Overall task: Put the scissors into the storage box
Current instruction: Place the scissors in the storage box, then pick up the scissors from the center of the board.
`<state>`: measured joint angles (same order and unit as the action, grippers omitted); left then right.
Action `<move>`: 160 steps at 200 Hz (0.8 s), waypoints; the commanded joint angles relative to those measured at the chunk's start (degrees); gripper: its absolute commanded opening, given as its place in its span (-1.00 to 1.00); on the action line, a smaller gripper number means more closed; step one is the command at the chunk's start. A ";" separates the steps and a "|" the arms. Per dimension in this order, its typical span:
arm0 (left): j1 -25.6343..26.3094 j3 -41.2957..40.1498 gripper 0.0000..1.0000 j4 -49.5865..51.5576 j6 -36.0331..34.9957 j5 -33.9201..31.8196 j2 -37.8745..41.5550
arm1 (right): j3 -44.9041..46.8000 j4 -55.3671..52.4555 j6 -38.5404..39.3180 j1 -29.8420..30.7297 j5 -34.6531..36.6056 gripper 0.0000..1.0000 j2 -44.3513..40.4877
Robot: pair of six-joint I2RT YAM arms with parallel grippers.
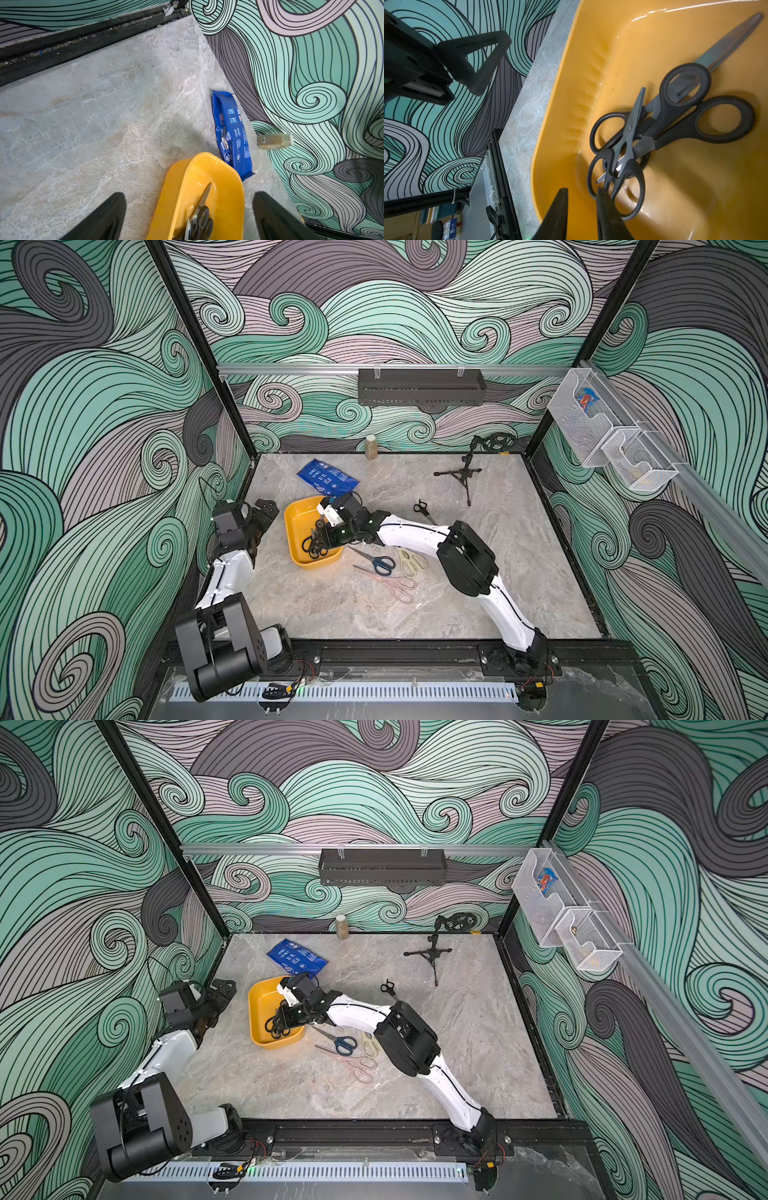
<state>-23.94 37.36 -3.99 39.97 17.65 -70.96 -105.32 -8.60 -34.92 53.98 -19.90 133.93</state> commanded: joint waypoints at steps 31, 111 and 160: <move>0.89 3.09 0.95 1.42 -2.72 5.08 -1.38 | 0.84 0.68 2.31 -2.78 4.17 -0.30 -6.99; 14.69 12.63 0.95 14.60 -6.74 4.37 1.09 | 22.17 0.71 8.58 -13.10 11.50 -0.17 -24.85; 24.53 11.91 0.93 25.28 -6.40 4.23 4.73 | 36.35 0.77 11.03 -18.90 16.80 -0.10 -34.33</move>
<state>-3.22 48.77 12.45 34.63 22.13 -68.60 -73.73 -7.18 -26.11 37.19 -7.27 103.92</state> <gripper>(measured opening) 0.970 0.445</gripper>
